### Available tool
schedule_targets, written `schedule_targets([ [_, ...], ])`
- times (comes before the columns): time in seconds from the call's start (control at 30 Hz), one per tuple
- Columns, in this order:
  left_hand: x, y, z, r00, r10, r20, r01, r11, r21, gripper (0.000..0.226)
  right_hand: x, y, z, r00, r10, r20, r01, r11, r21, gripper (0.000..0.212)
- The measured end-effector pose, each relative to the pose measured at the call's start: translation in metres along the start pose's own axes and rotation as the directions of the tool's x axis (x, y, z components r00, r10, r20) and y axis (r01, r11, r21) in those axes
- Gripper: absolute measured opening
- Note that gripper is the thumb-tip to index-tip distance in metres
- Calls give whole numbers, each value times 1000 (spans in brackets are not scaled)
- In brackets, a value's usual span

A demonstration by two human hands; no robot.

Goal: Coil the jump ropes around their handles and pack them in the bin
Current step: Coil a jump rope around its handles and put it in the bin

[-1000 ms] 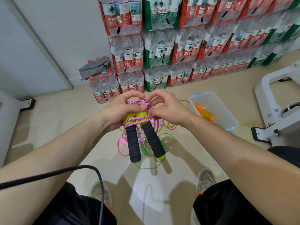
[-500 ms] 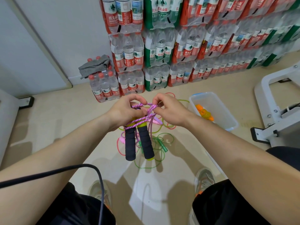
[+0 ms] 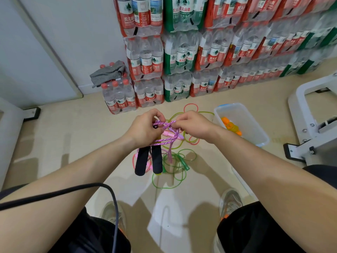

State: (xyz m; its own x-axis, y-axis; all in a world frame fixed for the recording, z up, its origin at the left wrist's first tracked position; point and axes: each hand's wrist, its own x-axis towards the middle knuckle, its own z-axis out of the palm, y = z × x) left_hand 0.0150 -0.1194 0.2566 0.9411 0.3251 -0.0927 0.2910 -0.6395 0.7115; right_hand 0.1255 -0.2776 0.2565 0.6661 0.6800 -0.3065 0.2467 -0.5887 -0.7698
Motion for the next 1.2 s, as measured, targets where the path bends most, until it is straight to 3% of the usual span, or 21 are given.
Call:
schedule_targets([
  [0.17, 6, -5, -3, 997, -74, -7, 73, 996, -60, 18, -2, 1, -3, 1000, 15, 4, -16, 947, 322, 17],
  [0.33, 12, -9, -3, 999, -44, -32, 44, 999, 1, 18, -1, -1, 1, 998, 61, 0, -52, 847, 528, 26],
  [0.4, 14, -13, -4, 998, -49, -47, 50, 998, 28, 17, 2, 4, 1, 998, 55, -34, -33, 889, 457, 25],
  [0.5, 15, -21, -6, 995, -59, -78, 65, 996, 66, 17, 1, 7, -3, 996, 40, -78, -18, 964, 265, 7],
  [0.6, 17, -29, -8, 992, -83, -98, 91, 993, 78, 16, -2, 7, -8, 991, 23, -131, -23, 1000, -1, 13],
  [0.67, 18, -32, -10, 989, -88, -119, 97, 993, 73, 14, -2, 8, -10, 983, 51, -174, -65, 995, -75, 11],
  [0.73, 19, -32, -12, 985, -88, -147, 97, 994, 57, 12, -1, 8, -11, 974, 96, -206, -80, 993, 86, 13],
  [0.8, 21, -31, -13, 980, -91, -179, 98, 995, 30, 12, -1, 7, -14, 982, 123, -147, -64, 933, 354, 15],
  [0.87, 23, -32, -16, 973, -92, -213, 100, 995, 25, 13, -2, 5, -17, 992, 105, -70, -60, 879, 474, 16],
  [1.03, 26, -40, -26, 948, -97, -303, 125, 989, 75, 14, -5, 4, -19, 997, 72, -38, -60, 963, 262, 14],
  [1.2, 26, -39, -34, 928, -45, -369, 113, 980, 164, 17, -9, 2, -15, 999, 23, -33, -12, 955, 297, 14],
])
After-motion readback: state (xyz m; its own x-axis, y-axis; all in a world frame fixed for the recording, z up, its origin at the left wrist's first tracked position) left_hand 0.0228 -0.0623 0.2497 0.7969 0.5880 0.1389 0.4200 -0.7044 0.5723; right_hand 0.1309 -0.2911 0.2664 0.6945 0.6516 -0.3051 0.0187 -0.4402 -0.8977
